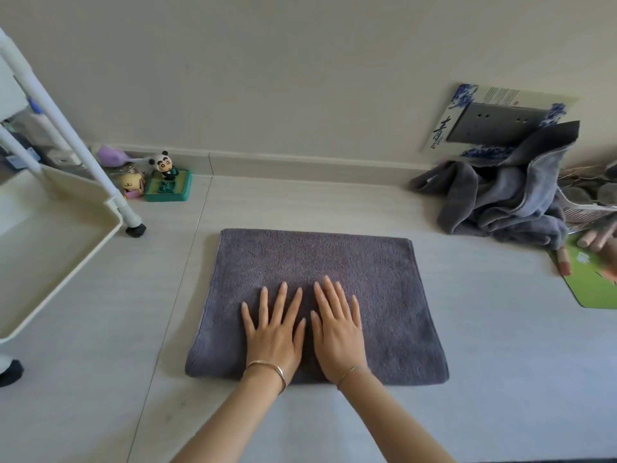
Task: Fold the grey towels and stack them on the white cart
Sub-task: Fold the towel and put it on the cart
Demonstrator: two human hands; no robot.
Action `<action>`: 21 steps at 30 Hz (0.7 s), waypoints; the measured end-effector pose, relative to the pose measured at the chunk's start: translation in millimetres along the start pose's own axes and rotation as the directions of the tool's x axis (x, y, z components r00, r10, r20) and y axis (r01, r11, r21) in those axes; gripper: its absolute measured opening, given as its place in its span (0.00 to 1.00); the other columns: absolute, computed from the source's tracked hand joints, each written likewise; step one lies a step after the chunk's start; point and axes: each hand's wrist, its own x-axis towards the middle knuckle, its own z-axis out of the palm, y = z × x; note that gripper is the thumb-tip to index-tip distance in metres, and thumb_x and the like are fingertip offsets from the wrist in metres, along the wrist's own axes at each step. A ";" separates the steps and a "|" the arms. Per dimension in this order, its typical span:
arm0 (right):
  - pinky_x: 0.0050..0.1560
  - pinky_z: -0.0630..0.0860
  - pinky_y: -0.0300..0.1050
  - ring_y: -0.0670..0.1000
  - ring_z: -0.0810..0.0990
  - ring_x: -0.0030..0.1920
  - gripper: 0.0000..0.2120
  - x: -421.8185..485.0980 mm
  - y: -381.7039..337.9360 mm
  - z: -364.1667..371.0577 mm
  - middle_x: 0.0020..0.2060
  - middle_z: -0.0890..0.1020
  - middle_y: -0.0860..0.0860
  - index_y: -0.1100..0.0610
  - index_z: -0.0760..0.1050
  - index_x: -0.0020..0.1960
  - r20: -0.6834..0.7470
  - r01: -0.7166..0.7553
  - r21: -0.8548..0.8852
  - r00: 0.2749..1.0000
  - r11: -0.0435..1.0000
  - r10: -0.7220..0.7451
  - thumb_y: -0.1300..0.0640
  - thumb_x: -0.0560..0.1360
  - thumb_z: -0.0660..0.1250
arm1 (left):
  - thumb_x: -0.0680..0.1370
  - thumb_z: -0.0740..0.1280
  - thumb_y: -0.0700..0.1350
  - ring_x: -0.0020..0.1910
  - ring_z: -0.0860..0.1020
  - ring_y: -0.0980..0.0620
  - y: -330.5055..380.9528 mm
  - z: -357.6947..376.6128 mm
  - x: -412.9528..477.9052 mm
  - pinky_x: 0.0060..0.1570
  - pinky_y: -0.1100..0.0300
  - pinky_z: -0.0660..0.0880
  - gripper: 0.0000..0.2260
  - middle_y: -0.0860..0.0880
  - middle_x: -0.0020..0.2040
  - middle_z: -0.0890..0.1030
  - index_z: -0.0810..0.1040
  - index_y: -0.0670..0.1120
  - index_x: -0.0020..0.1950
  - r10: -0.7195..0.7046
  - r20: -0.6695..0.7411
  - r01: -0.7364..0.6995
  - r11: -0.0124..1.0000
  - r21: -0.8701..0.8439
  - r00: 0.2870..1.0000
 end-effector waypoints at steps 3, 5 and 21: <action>0.72 0.52 0.50 0.52 0.63 0.73 0.23 -13.8 16.5 3.1 0.72 0.66 0.50 0.50 0.65 0.73 0.009 -0.014 -0.043 1.000 0.999 0.015 0.47 0.79 0.51 | 0.76 0.52 0.57 0.70 0.66 0.42 -8.8 3.7 -6.2 0.65 0.34 0.52 0.24 0.48 0.71 0.70 0.66 0.54 0.71 -0.018 -0.057 0.017 1.000 -0.017 0.998; 0.73 0.51 0.49 0.52 0.61 0.74 0.24 -18.2 33.0 -3.0 0.73 0.65 0.49 0.47 0.63 0.73 -0.008 -0.065 -0.061 0.998 0.996 0.065 0.44 0.79 0.50 | 0.76 0.53 0.58 0.70 0.67 0.41 -13.1 -0.3 -7.9 0.65 0.34 0.52 0.24 0.48 0.71 0.70 0.68 0.54 0.71 -0.040 -0.057 0.040 0.999 -0.015 0.998; 0.72 0.57 0.49 0.56 0.61 0.73 0.25 -32.9 113.1 -51.7 0.73 0.63 0.55 0.53 0.62 0.73 0.030 -0.472 0.280 0.875 0.836 0.484 0.51 0.78 0.61 | 0.68 0.34 0.67 0.75 0.47 0.36 -34.5 -8.8 -5.0 0.69 0.34 0.44 0.38 0.50 0.78 0.51 0.51 0.56 0.77 -0.289 -0.018 0.287 0.955 -0.077 0.957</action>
